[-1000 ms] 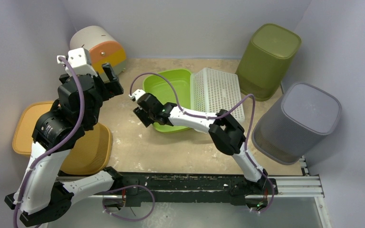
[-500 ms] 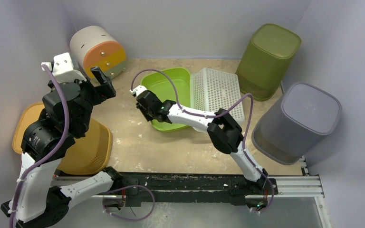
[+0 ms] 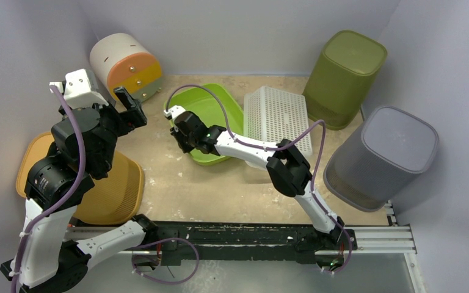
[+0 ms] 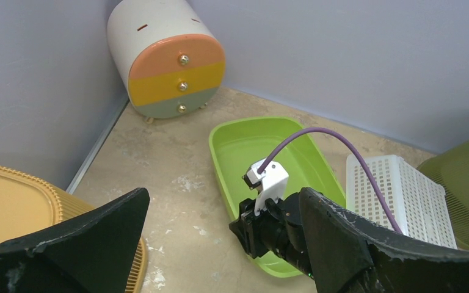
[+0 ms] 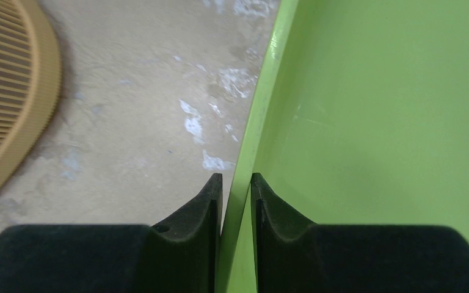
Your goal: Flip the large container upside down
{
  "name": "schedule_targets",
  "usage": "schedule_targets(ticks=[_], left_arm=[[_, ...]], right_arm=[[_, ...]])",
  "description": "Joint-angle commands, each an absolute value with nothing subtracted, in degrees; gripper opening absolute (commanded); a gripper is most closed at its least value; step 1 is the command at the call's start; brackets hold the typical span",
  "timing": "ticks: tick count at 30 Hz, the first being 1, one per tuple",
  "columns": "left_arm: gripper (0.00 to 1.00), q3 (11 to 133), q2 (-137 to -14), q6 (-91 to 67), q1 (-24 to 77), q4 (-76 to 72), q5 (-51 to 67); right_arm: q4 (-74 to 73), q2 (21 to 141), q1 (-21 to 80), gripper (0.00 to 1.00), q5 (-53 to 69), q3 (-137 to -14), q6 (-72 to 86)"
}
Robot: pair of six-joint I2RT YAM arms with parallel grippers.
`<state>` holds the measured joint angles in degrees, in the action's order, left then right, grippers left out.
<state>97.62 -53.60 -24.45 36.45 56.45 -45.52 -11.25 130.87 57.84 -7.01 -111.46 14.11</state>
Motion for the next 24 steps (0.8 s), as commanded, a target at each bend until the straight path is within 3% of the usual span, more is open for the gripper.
schedule_targets(ticks=[1,18,24], left_arm=[[0.9,97.76,-53.23,-24.26,36.55,55.78,-46.55],[0.9,99.76,-54.01,-24.08,36.56,56.85,-46.71],[0.9,101.56,-54.3,-23.99,36.57,57.88,-46.58]], right_arm=[[-5.42,129.82,58.14,0.0,-1.65,-117.21,16.38],[0.93,127.85,58.04,0.0,2.27,-117.99,23.29],[6.75,123.25,56.76,0.0,4.25,-115.44,32.77]])
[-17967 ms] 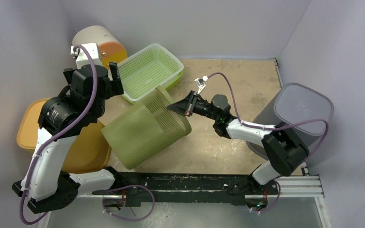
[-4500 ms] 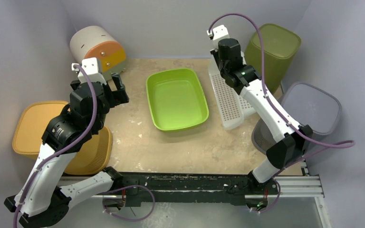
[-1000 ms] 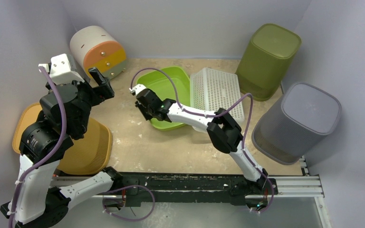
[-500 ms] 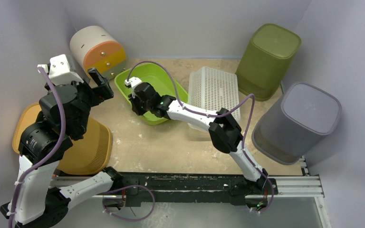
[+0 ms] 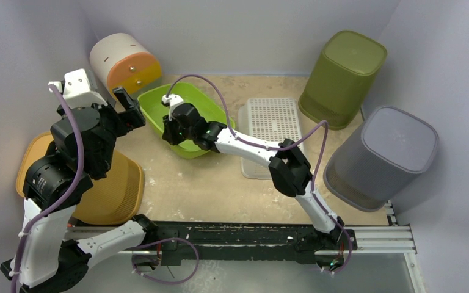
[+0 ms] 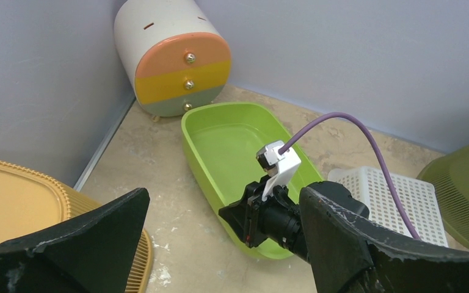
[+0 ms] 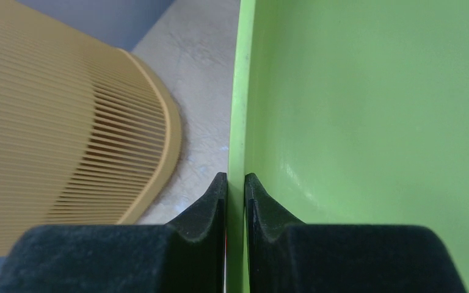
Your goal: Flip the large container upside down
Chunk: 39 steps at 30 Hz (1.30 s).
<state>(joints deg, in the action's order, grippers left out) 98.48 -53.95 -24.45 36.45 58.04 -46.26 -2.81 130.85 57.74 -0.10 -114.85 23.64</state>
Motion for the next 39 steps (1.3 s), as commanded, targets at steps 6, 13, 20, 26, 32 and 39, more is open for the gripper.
schedule_targets(ticks=[6,13,20,26,32,39], left_arm=[[0.9,107.47,-57.07,-23.69,36.61,61.01,-45.65],[0.9,110.68,-58.37,-23.38,36.54,61.94,-45.29],[0.9,111.61,-59.03,-23.04,36.54,62.55,-45.44],[0.9,111.64,-60.18,-22.58,36.56,62.79,-45.7],[0.9,109.08,-59.99,-22.41,36.56,61.49,-46.28],[0.9,107.41,-60.79,-22.4,36.56,60.46,-46.27]], right_arm=[[22.66,115.17,53.28,0.0,9.87,-106.04,49.35],[38.3,111.59,48.49,0.0,14.84,-94.49,67.01],[49.39,113.83,46.71,0.0,16.8,-83.44,78.96],[52.45,114.9,44.08,0.0,15.77,-75.41,82.27],[55.63,115.66,38.84,0.0,16.61,-67.16,84.29],[52.9,116.91,34.21,0.0,16.81,-65.26,79.88]])
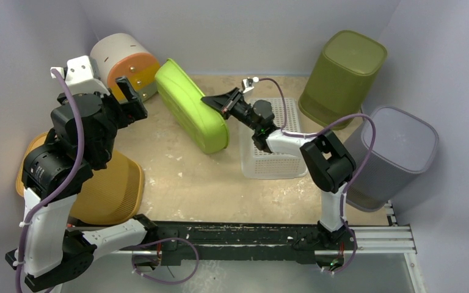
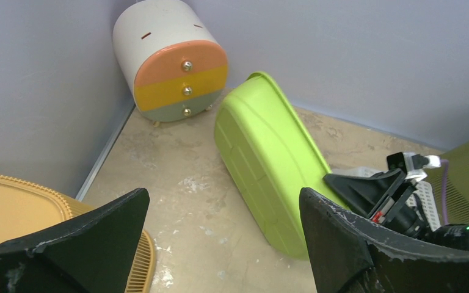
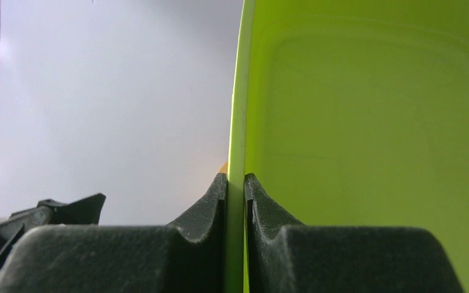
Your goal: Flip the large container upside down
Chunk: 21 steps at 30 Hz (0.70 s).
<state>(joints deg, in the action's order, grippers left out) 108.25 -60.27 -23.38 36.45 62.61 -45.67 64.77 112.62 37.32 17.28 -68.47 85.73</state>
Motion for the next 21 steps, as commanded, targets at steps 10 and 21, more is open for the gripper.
schedule_targets(ticks=[10,21], left_arm=[[0.9,104.13,-61.32,-22.4,36.56,58.56,-46.36],[0.9,100.49,-61.68,-22.31,36.56,55.81,-45.83]], right_arm=[[51.55,121.39,29.38,0.0,18.01,-63.69,78.39],[44.13,120.6,28.65,0.0,14.71,-64.61,69.38]])
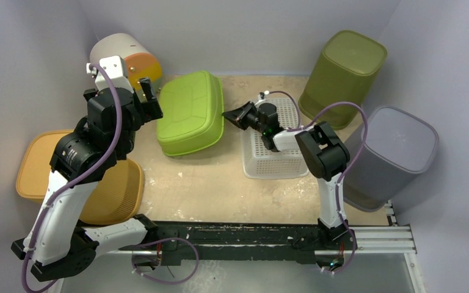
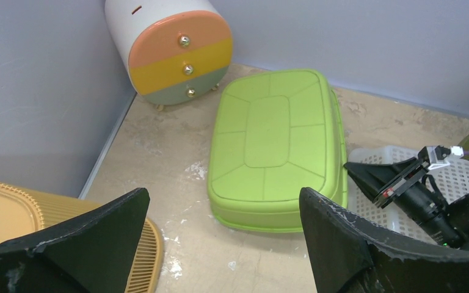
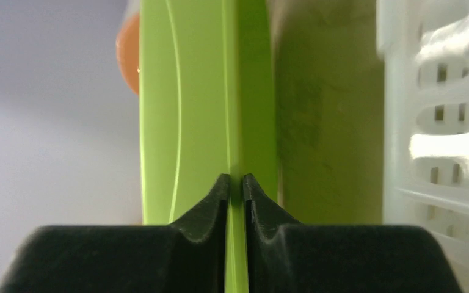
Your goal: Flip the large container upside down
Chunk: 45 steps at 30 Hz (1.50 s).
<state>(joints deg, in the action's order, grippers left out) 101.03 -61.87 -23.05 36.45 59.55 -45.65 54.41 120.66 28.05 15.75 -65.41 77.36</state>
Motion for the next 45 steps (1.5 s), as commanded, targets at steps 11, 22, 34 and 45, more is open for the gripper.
schedule_targets(ticks=[11,22,34,45], left_arm=[[0.9,99.11,-61.37,-22.72,36.56,55.04,-44.92],[0.9,97.73,-61.05,-23.18,36.56,54.69,-44.6],[0.9,92.55,-59.11,-24.04,36.57,52.16,-43.33],[0.9,80.13,-58.22,-26.81,36.56,46.53,-42.13]], right_arm=[[30.95,115.99,30.3,0.11,8.41,-70.61,57.48],[13.06,115.66,35.91,0.39,-1.22,-83.96,42.54],[-0.09,103.91,42.84,1.0,-16.56,-87.9,28.35],[-13.75,88.42,42.72,1.0,-23.71,-80.14,21.87]])
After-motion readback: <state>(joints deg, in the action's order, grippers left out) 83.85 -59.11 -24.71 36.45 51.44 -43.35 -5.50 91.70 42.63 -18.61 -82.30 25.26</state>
